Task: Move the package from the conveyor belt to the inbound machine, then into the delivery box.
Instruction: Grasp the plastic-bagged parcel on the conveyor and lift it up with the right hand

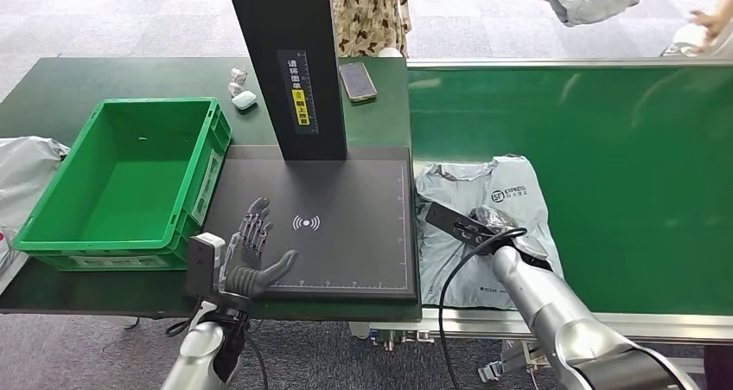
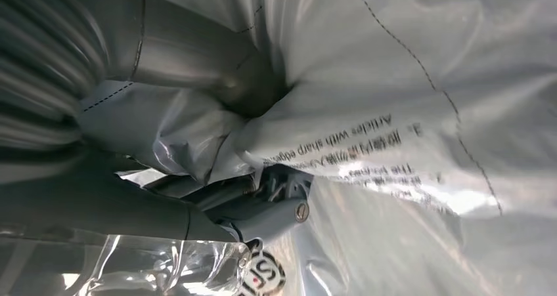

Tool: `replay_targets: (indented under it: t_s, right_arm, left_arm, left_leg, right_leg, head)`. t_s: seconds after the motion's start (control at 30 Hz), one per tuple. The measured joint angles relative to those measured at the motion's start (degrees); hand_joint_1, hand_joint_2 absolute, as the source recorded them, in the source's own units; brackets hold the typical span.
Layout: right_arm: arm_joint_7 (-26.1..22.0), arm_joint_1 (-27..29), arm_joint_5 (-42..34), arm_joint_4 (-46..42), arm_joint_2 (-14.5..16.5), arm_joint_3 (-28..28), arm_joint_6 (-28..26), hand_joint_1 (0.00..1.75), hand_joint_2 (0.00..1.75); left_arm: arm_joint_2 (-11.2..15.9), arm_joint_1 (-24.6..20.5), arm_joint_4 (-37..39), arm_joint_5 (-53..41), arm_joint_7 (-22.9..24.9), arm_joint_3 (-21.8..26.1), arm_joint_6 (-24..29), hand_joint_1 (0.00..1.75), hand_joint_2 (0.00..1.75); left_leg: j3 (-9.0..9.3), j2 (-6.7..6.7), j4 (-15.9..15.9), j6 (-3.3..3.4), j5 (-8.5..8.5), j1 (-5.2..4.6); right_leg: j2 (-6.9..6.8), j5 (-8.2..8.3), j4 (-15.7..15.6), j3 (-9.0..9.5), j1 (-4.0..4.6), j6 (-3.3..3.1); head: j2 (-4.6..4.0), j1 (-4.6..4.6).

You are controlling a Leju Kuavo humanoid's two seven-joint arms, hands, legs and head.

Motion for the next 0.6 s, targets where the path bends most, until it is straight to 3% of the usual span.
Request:
replay_targets:
  t_s: [0.13, 0.37, 0.5, 0.6]
  right_arm:
    - [-2.9, 0.7, -1.0, -0.7, 0.5, -0.5, -8.6, 1.75, 1.75]
    - [-4.9, 1.4, -0.9, -1.9, 1.0, -1.7, -13.7, 1.75, 1.75]
    - [-9.1, 3.1, 3.0, -5.2, 1.1, -2.8, -30.2, 1.75, 1.75]
    - [-17.7, 5.7, 2.9, -11.4, 1.6, -5.9, -37.3, 1.75, 1.75]
  left_arm:
    - [0.2, 1.1, -0.6, 0.0, 0.1, 0.0, 0.6, 0.00, 1.75]
    - [0.3, 2.0, -1.5, -0.1, 0.1, 0.0, 0.8, 0.00, 1.75]
    - [0.3, 2.3, -2.1, -0.4, 0.1, 0.0, 1.1, 0.00, 1.75]
    - [0.2, 2.2, -2.3, -0.5, 0.1, 0.0, 1.2, 0.00, 1.75]
  left_leg:
    - [-0.01, 0.00, 0.0, 0.00, -0.01, 0.00]
    - [-0.01, 0.00, 0.0, 0.00, -0.01, 0.00]
    - [-0.02, 0.00, 0.0, 0.00, -0.01, 0.00]
    - [-0.01, 0.00, 0.0, -0.02, -0.03, 0.01]
  right_leg:
    - [0.00, -0.01, 0.0, -0.02, 0.00, -0.01]
    - [0.00, -0.01, 0.0, -0.02, 0.00, -0.01]
    - [0.00, -0.01, 0.0, -0.03, 0.00, -0.01]
    - [-0.01, -0.02, 0.0, -0.04, 0.01, -0.02]
  head:
    - [0.00, 0.00]
    - [0.00, 0.00]
    - [0.00, 0.00]
    - [0.00, 0.01]
